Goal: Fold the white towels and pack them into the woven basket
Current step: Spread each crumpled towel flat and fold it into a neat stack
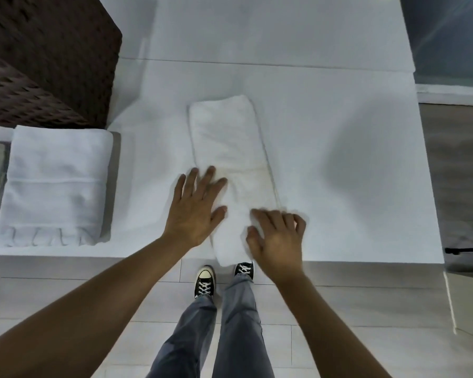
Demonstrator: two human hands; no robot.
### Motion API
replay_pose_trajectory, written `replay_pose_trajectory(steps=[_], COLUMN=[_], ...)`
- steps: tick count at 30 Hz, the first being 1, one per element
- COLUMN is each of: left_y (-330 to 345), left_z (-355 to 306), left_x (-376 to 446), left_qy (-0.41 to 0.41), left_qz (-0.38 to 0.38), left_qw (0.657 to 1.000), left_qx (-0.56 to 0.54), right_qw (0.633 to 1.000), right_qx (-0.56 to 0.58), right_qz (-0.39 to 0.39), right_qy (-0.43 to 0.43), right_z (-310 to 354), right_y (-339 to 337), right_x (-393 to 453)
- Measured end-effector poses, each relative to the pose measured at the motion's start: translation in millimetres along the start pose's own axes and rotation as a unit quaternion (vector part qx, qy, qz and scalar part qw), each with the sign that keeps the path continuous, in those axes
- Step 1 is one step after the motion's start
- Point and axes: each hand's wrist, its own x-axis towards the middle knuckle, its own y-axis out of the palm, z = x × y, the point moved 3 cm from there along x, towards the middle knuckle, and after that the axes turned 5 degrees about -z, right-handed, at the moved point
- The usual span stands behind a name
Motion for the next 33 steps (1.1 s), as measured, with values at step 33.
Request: replay_pose_trajectory(steps=[33], left_y=[-38], left_z=[11], left_x=[-95], left_qy=[0.000], left_qz=[-0.080], left_qw=[0.956], left_qx=[-0.282], right_qw=[0.980], right_qx=[0.085], right_qz=[0.120], right_qy=[-0.133], right_z=[-32], right_y=[-14], right_x=[-35])
